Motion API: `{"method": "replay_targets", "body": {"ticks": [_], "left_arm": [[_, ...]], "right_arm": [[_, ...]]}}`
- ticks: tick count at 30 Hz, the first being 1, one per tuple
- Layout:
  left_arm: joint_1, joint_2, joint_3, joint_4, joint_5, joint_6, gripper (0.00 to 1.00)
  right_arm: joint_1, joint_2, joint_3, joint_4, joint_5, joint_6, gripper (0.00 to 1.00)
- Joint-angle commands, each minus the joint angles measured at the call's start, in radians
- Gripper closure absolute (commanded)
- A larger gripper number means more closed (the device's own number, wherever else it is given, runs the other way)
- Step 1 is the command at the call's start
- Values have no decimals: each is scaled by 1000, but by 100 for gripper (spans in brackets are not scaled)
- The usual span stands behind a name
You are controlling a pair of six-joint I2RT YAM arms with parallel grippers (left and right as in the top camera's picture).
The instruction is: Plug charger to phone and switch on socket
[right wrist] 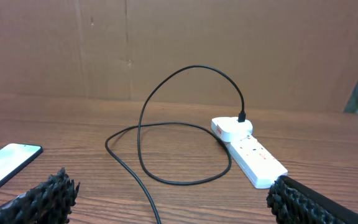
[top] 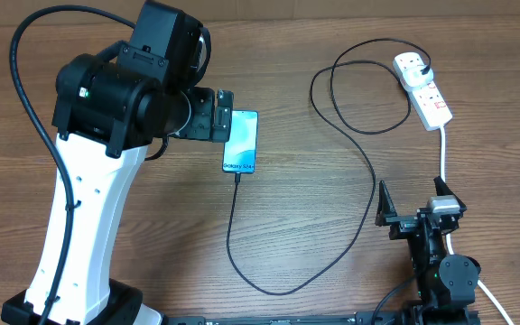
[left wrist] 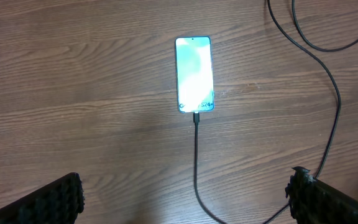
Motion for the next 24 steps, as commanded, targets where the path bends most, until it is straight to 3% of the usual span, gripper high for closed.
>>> {"method": "replay_targets", "body": {"ticks": [1,5,12,24], "left_arm": [[0,4,-1,-2,-16,-8,0],[0,4,0,0,-10,-6,0],[0,-31,-1,-2,37,-126,0],[0,-114,-1,1,32,-75,0]], "right_arm": [[-3,-10,-10,6,-1,6,0],[-3,-10,-10,6,-1,6,0],[-3,-10,-10,6,-1,6,0],[-3,-10,-10,6,0,6,0]]}}
